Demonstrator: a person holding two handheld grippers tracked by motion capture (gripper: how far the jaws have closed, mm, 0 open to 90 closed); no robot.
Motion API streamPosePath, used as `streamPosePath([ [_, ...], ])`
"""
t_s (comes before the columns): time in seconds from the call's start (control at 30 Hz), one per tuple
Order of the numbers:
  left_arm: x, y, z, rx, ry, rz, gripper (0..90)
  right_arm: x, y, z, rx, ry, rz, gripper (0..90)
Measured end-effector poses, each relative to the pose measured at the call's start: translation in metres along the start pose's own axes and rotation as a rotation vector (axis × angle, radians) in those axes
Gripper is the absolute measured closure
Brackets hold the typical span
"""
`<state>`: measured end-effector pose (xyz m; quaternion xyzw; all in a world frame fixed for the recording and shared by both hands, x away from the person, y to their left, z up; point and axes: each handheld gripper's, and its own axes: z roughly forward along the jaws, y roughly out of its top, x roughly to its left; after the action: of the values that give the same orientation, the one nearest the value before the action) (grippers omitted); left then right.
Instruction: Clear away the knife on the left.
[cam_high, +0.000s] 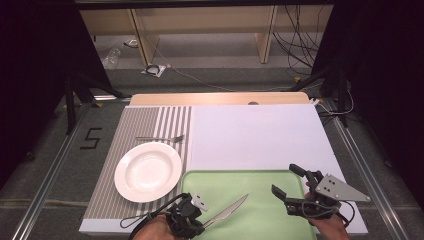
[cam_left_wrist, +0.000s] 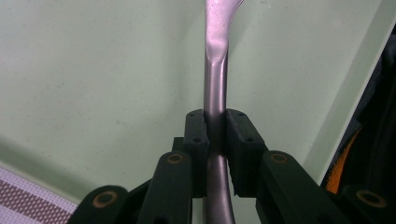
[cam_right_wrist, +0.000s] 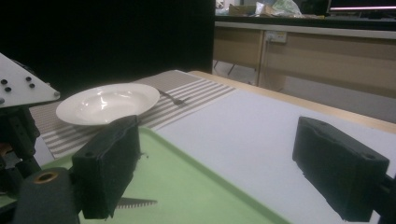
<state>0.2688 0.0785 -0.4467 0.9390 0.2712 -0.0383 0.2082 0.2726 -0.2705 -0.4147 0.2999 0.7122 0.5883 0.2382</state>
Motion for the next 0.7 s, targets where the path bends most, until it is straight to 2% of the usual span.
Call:
streamPosePath([
  [0.4, -0.006, 0.001, 0.014, 0.070, -0.001, 0.009, 78.9, 0.000, 0.000, 0.000, 0.001, 0.004, -0.001, 16.0],
  [0.6, -0.009, 0.000, 0.016, 0.082, 0.007, 0.023, 78.3, 0.001, 0.000, 0.000, 0.000, 0.004, -0.002, 16.0],
  [0.63, -0.010, 0.000, 0.016, 0.082, 0.010, 0.031, 77.2, 0.001, 0.000, 0.000, 0.001, 0.004, -0.003, 16.0],
  [0.67, -0.011, 0.001, 0.015, 0.070, -0.001, 0.041, 71.4, 0.001, 0.000, 0.000, 0.001, 0.004, -0.003, 16.0],
  [0.7, -0.013, 0.001, 0.013, 0.051, 0.000, 0.051, 61.9, 0.001, 0.001, 0.000, 0.000, 0.004, -0.003, 16.0],
])
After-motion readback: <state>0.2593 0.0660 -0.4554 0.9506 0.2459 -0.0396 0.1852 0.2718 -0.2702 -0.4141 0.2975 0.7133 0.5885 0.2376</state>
